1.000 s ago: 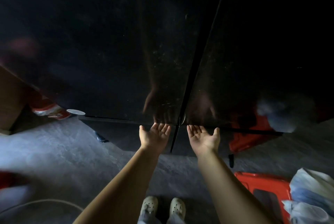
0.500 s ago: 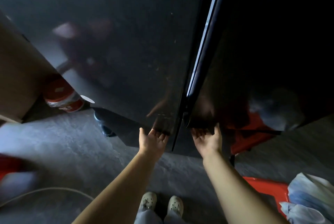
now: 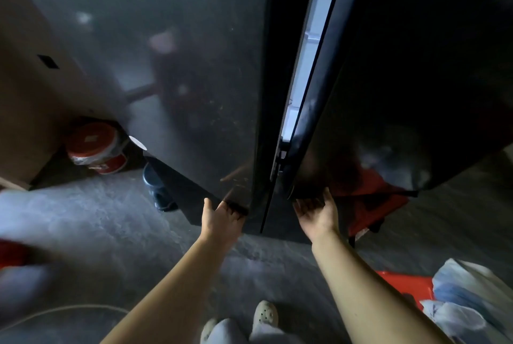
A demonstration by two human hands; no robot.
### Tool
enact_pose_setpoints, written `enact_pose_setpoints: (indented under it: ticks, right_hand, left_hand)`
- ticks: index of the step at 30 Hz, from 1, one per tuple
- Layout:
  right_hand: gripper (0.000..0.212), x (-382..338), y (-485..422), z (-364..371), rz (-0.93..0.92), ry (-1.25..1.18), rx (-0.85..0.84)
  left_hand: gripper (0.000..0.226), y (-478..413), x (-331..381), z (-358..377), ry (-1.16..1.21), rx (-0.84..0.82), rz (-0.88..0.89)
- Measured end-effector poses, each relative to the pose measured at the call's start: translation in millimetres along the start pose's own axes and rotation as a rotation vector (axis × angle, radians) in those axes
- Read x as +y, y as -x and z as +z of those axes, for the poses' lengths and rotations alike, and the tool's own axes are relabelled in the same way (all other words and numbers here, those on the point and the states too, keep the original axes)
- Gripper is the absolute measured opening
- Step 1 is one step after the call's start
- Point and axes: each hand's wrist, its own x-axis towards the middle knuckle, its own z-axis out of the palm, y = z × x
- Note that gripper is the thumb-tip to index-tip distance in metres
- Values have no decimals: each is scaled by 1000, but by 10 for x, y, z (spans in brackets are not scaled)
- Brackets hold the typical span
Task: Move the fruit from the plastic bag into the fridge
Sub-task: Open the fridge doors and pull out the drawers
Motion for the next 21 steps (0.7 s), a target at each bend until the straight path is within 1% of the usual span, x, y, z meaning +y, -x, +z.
enact_pose_setpoints:
  ticks: [4,7,10,13,17,21]
  right_hand:
    - [38,75,128,-166,-43,1,45]
    - [43,157,259,-274,-56,-31,94]
    - [48,200,415,-368,-87,-117,111]
    - [44,191,514,-452,-108,-99,121]
    - [41,194,595,-531,-90,-54,183]
    - [37,203,669,-571,-88,-53,216]
  left_hand:
    - [76,86,32,-8,-47,-5,-4]
    - [76,136,66,-55,-69,-10,-6]
    - [76,235,160,-65,-61,-45,-110]
    - [77,297,235,-82,-67,-78,-146]
    - [77,355,270,-145,-112,-100,-177]
    - [76,408,253,-163,-92,-135,-192]
